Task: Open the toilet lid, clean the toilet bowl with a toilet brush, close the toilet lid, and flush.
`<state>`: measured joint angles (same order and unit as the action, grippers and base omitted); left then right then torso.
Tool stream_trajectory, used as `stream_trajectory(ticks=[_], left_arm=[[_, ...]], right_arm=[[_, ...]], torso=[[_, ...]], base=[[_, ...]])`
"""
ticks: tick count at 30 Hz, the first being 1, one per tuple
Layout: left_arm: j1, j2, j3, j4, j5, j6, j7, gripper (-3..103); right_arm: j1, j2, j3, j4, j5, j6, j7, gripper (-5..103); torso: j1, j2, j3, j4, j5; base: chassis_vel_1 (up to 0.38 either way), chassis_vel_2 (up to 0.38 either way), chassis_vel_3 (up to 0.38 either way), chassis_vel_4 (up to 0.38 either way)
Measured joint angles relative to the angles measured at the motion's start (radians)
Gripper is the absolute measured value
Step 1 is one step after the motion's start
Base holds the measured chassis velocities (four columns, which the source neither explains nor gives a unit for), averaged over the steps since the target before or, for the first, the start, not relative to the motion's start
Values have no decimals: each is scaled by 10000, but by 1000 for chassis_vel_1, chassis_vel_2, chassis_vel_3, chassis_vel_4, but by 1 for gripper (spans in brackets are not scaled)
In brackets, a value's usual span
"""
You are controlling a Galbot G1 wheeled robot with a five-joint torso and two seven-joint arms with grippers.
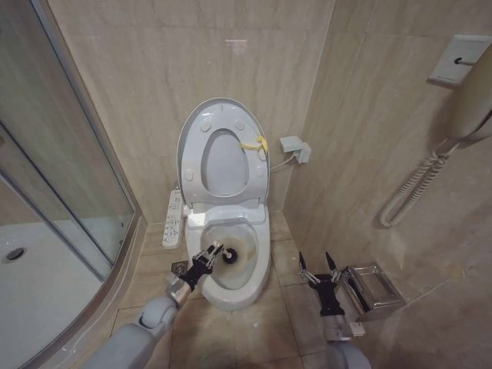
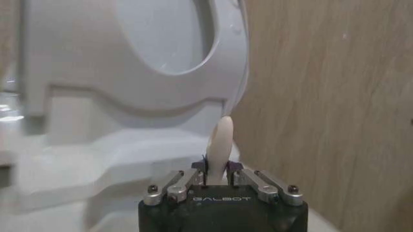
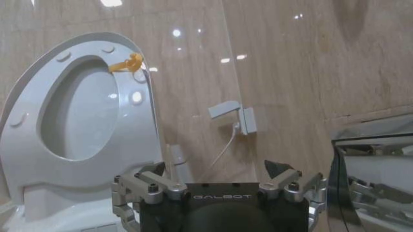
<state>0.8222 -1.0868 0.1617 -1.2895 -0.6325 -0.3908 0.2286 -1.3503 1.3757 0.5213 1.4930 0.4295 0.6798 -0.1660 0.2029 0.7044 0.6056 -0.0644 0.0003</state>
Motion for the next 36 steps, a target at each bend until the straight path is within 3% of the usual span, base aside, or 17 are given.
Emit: stream_trajectory(ticks=[8, 16, 21, 31, 36], left_arm=[[-1488, -967, 988, 322, -482, -274, 33, 20], [-2705, -2073, 1477, 1965, -670, -879, 474, 19], [-2773, -2282, 1451, 3161, -193, -1256, 620, 19], [-3628, -2307, 2408, 2547, -684, -1212, 295, 19], [-3881, -2449, 2536, 3362, -655, -1442, 454, 19]], right_arm=[[-103, -10, 74, 20, -35, 42, -29, 100], [-73, -25, 94, 0, -20, 59, -38, 100], [-48, -85, 94, -89, 63, 132, -75, 100], [23, -159, 100, -148, 105, 147, -86, 100], [1, -110, 100, -122, 105, 146, -86, 100]], torso=[[1, 0, 0, 4, 3], [1, 0, 0, 5, 3], [1, 0, -1, 8, -1], [0, 1, -1, 3, -1], [0, 2, -1, 4, -2]], base=[[0, 0, 0, 0], [0, 0, 0, 0], [0, 0, 0, 0], [0, 0, 0, 0], [0, 0, 0, 0]])
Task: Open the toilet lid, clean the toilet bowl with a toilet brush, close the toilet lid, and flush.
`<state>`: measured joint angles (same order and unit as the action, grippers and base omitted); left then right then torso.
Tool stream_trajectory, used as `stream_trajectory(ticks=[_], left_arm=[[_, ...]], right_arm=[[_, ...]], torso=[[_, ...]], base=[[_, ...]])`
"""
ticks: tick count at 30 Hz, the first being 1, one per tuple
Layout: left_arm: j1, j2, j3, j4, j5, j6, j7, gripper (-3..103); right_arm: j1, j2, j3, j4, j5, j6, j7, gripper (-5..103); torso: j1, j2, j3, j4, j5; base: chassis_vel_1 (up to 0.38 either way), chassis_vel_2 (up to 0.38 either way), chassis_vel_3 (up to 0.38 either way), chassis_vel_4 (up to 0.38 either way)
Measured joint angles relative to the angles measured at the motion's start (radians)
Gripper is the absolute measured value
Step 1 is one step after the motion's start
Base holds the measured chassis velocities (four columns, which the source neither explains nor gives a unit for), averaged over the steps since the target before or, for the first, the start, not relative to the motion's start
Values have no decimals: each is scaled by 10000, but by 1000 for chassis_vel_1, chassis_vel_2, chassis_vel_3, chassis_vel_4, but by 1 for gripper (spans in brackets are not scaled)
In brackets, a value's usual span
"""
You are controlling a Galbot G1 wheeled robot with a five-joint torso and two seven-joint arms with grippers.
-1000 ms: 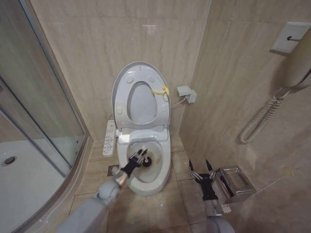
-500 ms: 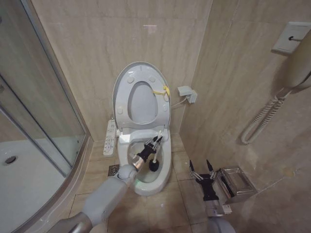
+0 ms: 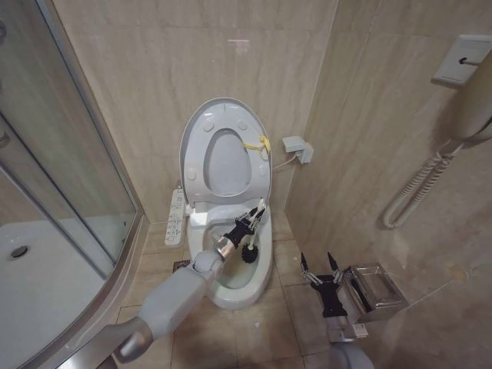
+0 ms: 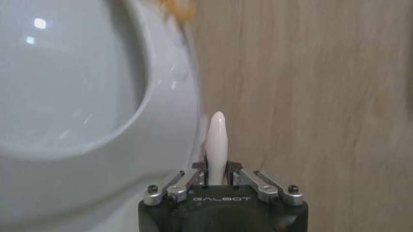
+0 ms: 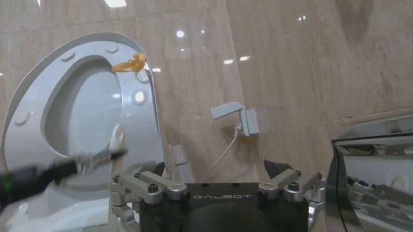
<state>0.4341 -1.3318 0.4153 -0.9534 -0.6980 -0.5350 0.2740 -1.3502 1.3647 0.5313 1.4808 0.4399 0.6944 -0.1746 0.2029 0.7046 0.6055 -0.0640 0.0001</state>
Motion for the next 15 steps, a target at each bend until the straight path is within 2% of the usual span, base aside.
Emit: stream_trajectory(ticks=[2, 8, 13, 15], left_arm=[[15, -9, 0, 565, 143, -109, 66, 19], [6, -35, 12, 716, 186, -173, 120, 19], [-283, -482, -141, 722, 154, -315, 111, 19], [-389, -763, -238, 1072, 176, -339, 153, 19]], right_arm=[[-6, 10, 6, -23, 0, 16, -12, 100], [19, 46, 13, -110, 0, 59, -38, 100], [25, 130, 16, -118, -42, 65, -49, 100], [17, 167, 12, -105, -74, 64, -66, 100]], torso=[[1, 0, 1, 1, -2], [0, 0, 0, 1, -4], [0, 0, -1, -6, -2], [0, 0, -1, -6, -2]], base=[[0, 0, 0, 0], [0, 0, 0, 0], [0, 0, 0, 0], [0, 0, 0, 0]])
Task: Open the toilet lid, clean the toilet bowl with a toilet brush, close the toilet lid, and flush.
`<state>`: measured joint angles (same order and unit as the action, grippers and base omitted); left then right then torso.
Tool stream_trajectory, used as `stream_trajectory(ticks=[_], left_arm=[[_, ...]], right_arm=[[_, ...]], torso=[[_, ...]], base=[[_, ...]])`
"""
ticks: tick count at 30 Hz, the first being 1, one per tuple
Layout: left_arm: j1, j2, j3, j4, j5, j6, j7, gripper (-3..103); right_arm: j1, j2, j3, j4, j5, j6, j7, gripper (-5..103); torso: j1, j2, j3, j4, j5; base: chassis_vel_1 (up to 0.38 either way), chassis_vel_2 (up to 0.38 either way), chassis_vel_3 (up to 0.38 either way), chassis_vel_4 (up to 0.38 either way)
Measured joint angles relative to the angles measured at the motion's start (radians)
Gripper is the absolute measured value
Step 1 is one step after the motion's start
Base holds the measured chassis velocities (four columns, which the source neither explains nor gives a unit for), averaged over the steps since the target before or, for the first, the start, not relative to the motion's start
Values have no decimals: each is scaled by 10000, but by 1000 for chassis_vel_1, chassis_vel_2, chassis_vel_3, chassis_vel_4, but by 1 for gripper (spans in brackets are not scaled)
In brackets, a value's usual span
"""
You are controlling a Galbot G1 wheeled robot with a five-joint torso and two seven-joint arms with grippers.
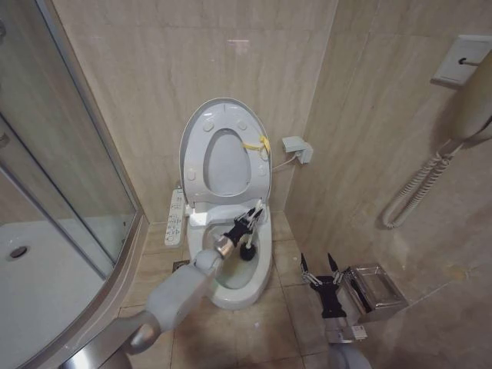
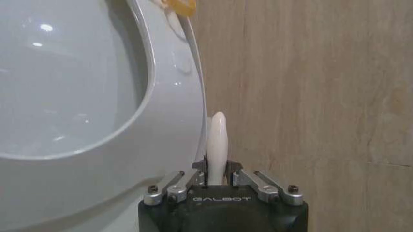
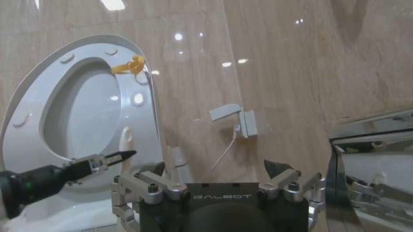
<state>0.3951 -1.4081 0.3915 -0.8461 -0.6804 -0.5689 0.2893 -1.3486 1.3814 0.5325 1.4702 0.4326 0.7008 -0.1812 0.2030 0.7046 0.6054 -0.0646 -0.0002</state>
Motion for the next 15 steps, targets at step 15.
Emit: stream_trajectory(ticks=[15], left_arm=[[-35, -240, -134, 85, -66, 89, -102, 19]], right_arm=[[-55, 129, 8, 6, 1, -10, -19, 100]], torso=[[-1, -1, -1, -5, 2]], base=[[-2, -7, -5, -2]])
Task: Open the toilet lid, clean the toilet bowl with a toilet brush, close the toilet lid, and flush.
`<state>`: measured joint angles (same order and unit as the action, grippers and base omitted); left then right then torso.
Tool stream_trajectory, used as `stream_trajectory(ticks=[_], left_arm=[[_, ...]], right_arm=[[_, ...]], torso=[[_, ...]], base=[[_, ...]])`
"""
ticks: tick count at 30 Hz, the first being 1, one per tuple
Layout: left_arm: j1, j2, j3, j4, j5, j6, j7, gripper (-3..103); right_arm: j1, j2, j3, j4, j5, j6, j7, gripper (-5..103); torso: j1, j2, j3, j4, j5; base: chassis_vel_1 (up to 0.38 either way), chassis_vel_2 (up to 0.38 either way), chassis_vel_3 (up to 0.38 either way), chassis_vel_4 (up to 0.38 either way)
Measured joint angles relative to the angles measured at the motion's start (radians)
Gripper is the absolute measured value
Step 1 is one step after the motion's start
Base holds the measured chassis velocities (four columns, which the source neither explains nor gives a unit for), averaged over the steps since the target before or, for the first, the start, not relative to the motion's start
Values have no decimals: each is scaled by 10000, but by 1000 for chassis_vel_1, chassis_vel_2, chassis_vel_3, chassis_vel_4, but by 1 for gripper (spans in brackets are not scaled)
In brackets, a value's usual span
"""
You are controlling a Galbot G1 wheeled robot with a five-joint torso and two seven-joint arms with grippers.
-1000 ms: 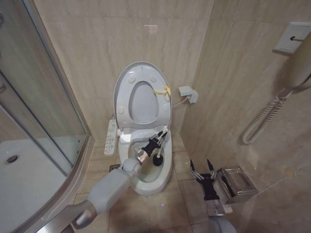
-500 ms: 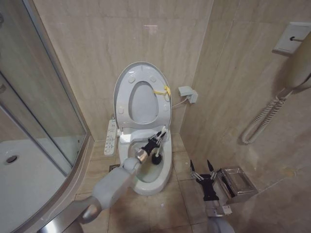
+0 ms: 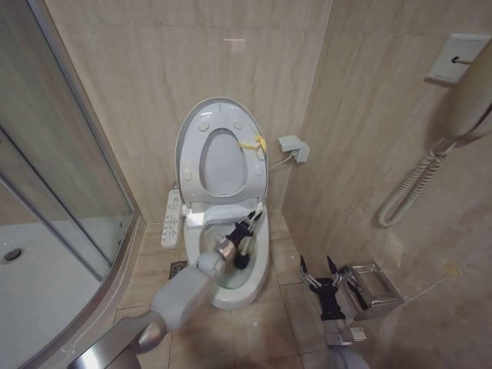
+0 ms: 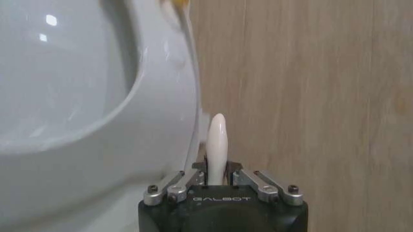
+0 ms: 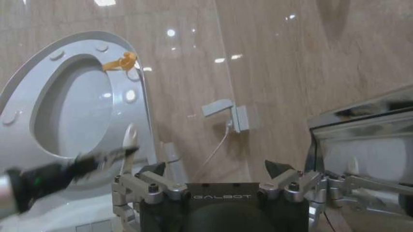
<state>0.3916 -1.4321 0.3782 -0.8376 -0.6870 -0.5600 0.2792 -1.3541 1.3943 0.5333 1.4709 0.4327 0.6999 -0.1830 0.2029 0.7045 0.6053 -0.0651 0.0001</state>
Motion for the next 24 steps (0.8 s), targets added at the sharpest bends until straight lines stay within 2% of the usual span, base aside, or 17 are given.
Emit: stream_trajectory(ticks=[6, 14, 19, 24], left_arm=[[406, 260, 48, -313, 46, 72, -84, 19], [775, 886, 198, -619, 261, 247, -220, 19], [558, 630, 148, -804, 238, 236, -206, 19], [400, 202, 36, -63, 261, 177, -111, 19]], right_arm=[[-44, -25, 3, 64, -18, 0, -14, 100], [6, -52, -28, 38, -14, 1, -17, 100], [53, -34, -71, -10, -46, -2, -25, 100], [113, -49, -97, -104, -66, -9, -31, 100]], torso=[[1, 0, 2, 12, -2], [0, 0, 0, 13, -1], [0, 1, 1, 8, -1], [0, 0, 2, 7, -2]], base=[[0, 0, 0, 0], [0, 0, 0, 0], [0, 0, 0, 0], [0, 0, 0, 0]])
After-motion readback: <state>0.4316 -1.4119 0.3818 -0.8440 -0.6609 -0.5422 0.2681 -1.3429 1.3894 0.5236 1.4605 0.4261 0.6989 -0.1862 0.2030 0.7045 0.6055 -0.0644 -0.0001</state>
